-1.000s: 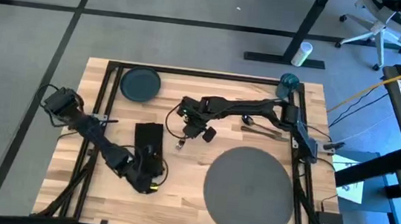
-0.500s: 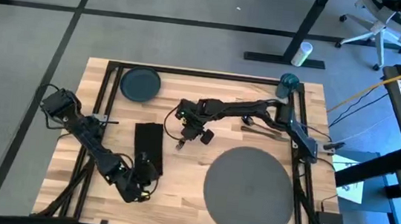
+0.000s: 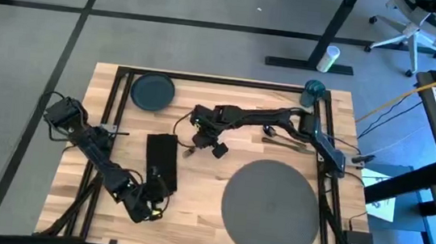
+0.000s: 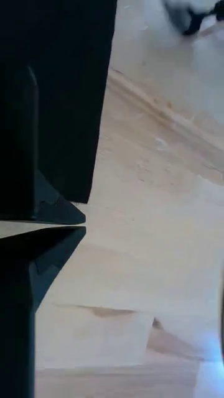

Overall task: Set table place
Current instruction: Put the black fork on the black table napkin

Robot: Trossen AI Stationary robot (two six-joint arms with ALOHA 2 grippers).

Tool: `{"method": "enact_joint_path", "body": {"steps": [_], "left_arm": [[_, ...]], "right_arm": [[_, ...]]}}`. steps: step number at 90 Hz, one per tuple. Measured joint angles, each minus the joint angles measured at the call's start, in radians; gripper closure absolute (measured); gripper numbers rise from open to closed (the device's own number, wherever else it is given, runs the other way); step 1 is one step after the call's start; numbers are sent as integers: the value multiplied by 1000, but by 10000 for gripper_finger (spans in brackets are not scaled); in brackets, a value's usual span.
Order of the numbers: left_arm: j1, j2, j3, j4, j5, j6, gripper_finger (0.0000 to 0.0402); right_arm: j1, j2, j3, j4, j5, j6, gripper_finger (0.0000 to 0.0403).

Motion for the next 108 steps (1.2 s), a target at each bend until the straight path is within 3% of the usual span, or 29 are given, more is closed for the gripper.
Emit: {"method": "enact_joint_path", "body": {"steps": [30, 77, 108], "left_arm": [[-93, 0, 12, -3, -151, -111, 402], [-174, 0, 84, -6, -377, -11, 402], [-174, 0, 84, -64, -406, -33, 402]], "right_arm": [[-18, 0, 0, 215, -35, 517, 403], [15, -1, 0, 424, -85, 1152, 403], [144, -1, 0, 491, -99, 1462, 403]]}}
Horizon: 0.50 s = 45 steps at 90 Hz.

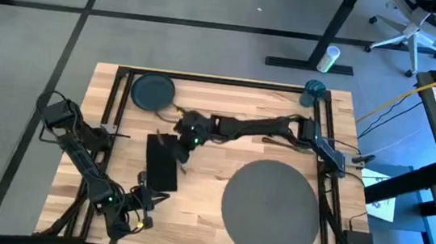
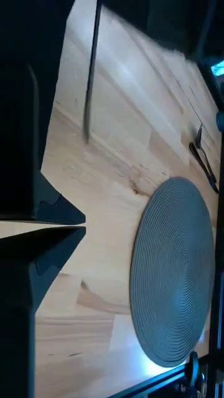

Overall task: Set table place
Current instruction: Put the black fork on the black table napkin

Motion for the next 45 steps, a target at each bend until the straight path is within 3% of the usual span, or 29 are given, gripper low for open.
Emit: {"method": "enact_joint_path", "body": {"steps": [33, 45], "left_arm": [[-46, 0, 0, -1, -11, 82, 402], [-76, 0, 0, -1, -11, 88, 402]], "right_arm": [[51, 0, 0, 62, 240, 234, 403], [55, 0, 0, 61, 281, 274, 403]]}}
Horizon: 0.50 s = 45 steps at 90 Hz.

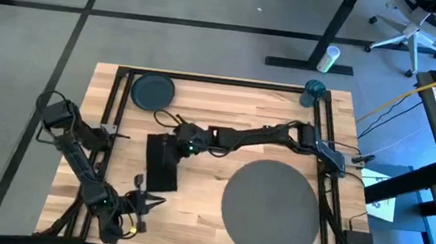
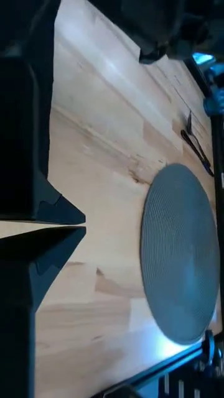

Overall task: Set table place
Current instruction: Put the black fork on the black table napkin

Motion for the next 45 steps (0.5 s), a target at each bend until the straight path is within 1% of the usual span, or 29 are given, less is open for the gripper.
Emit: {"method": "enact_joint_path", "body": {"steps": [15, 26, 33, 45], "left_arm": [[-46, 0, 0, 0, 0, 2, 402], [-70, 0, 0, 0, 0, 2, 402], [-82, 0, 0, 0, -1, 0, 402], [-77, 0, 0, -35, 0, -18, 402]], "right_arm": [[23, 0, 0, -8, 31, 37, 403], [35, 0, 0, -10, 18, 20, 402], [40, 0, 0, -11, -1, -54, 398], [46, -1, 0, -56, -104, -199, 381]]}}
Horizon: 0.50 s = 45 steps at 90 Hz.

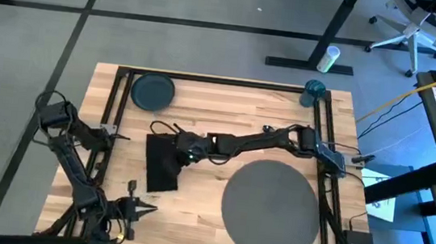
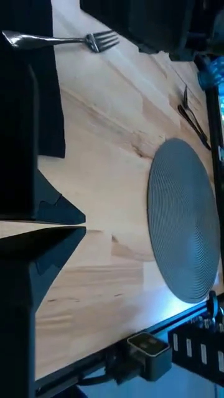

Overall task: Set table place
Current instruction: Put the black fork on the black table napkin

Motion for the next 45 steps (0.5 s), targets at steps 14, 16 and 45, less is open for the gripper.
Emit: {"method": "enact_joint_path", "body": {"steps": [14, 16, 45], "left_arm": [[59, 0, 0, -92, 56, -70, 402], [71, 0, 0, -104, 74, -76, 402], [151, 0, 0, -133, 173, -97, 402]], "right_arm": [[15, 0, 0, -210, -58, -201, 362], [16, 0, 0, -245, -60, -226, 361], [72, -58, -1, -377, 116, -635, 399]]}}
